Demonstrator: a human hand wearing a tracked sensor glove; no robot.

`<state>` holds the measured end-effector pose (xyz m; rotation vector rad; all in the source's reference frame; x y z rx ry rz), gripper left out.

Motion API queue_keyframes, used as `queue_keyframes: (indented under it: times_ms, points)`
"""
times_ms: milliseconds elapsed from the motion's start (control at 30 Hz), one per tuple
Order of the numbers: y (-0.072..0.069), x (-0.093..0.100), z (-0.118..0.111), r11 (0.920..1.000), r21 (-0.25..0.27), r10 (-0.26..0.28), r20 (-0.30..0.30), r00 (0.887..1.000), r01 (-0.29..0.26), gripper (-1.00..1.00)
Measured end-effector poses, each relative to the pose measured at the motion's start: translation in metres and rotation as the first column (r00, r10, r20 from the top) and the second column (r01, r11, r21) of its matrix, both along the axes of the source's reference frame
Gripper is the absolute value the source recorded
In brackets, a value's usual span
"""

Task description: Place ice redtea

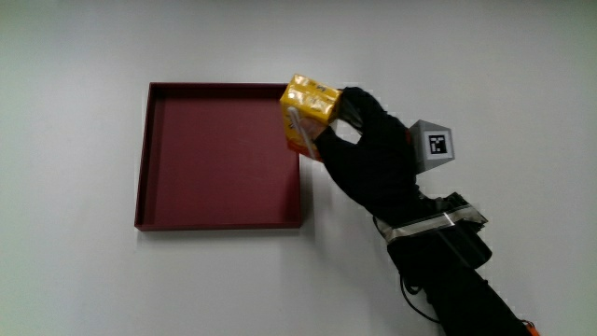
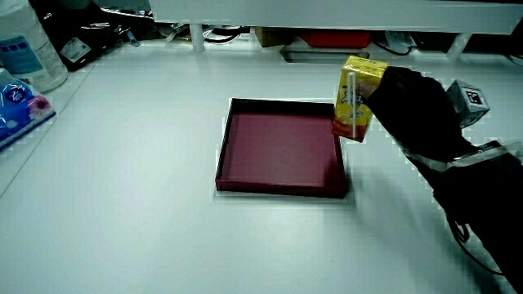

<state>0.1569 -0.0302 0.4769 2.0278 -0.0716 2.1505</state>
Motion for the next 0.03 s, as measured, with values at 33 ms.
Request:
queue_keyframes:
  times_ms: [33]
  points:
    - [0.0007, -0.0054, -0.0014, 1.0, 0.002, -0.007, 0.015, 1.0, 0.007, -1.0]
